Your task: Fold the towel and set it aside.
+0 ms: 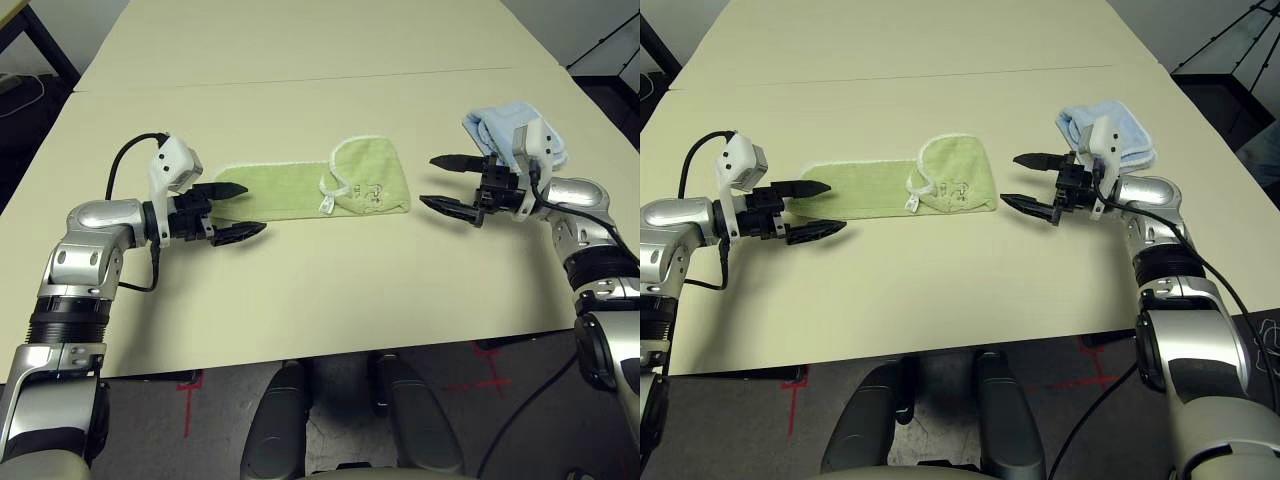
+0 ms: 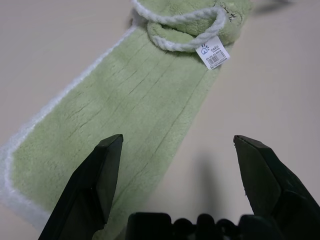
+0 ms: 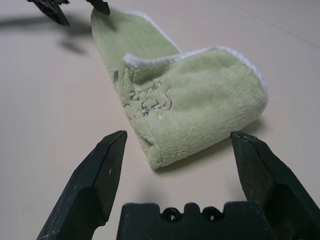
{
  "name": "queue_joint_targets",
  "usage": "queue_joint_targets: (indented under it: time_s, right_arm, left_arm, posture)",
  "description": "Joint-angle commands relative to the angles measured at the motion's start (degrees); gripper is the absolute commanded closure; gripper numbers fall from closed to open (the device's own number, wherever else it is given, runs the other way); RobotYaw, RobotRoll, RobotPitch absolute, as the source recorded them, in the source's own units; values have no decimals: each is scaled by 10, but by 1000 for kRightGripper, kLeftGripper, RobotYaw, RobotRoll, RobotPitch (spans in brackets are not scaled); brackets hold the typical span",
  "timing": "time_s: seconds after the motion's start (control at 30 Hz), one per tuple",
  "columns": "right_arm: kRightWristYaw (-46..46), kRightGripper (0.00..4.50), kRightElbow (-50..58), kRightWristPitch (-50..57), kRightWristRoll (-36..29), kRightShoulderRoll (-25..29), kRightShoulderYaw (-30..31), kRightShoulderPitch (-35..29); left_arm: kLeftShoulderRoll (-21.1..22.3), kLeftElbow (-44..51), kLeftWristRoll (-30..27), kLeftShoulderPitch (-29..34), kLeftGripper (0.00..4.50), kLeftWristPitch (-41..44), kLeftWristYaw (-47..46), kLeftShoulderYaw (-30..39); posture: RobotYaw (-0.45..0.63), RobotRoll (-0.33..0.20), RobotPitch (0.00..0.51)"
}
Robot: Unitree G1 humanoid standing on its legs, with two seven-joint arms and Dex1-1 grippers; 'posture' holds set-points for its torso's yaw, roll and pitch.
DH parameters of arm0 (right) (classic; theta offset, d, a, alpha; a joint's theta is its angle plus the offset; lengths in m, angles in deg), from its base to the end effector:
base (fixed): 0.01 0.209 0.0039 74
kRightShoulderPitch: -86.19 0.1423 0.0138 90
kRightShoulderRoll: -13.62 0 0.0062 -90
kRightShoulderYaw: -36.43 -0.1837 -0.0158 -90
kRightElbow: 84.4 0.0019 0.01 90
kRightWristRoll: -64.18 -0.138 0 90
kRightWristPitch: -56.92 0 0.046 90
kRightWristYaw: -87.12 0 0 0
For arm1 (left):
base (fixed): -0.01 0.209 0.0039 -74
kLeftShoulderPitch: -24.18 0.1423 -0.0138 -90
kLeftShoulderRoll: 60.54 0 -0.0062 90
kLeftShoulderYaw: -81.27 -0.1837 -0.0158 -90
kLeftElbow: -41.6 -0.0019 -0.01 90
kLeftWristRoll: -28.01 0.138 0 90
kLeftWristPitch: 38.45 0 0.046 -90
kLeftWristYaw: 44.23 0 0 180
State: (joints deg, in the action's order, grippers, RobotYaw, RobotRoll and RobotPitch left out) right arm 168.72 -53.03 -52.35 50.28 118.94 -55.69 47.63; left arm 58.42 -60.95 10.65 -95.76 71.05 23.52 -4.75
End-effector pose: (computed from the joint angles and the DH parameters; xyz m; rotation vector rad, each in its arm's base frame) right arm 0.3360 -0.2697 0.1626 -0.3554 -0.0846 1.1762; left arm 0.2770 0.2930 0.1900 0.3588 0.1942 -0.9518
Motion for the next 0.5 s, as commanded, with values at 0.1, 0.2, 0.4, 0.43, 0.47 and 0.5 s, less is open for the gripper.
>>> queue_joint_targets:
  time_s: [0.1, 0.2, 0.4, 0.43, 0.47, 0.5]
  right_arm:
    - [16, 7, -51, -29, 21, -11, -1, 18]
    - [20, 7, -60, -30, 21, -18, -6, 26]
    - [33, 7, -57, -31, 23, -26, -6, 29]
    - [33, 7, -57, -31, 23, -27, -7, 30]
    - [32, 7, -56, -31, 23, -28, -7, 31]
    - [32, 7, -56, -31, 23, -29, -7, 31]
  left_arm:
    - [-9, 33, -23, 25, 0, 33, -41, 23]
    - [-14, 33, -9, 27, 0, 43, -86, 32]
    - [4, 4, 15, -4, 0, 70, -137, 28]
    - [6, -3, 19, -11, 0, 72, -143, 28]
    - [11, -12, 22, -21, 0, 85, -151, 29]
    - [13, -18, 23, -27, 0, 96, -155, 29]
  posture:
    - [80, 0, 195]
    - [84, 0, 198]
    - [88, 0, 198]
    - [88, 0, 198]
    - [88, 0, 198]
    - [88, 0, 197]
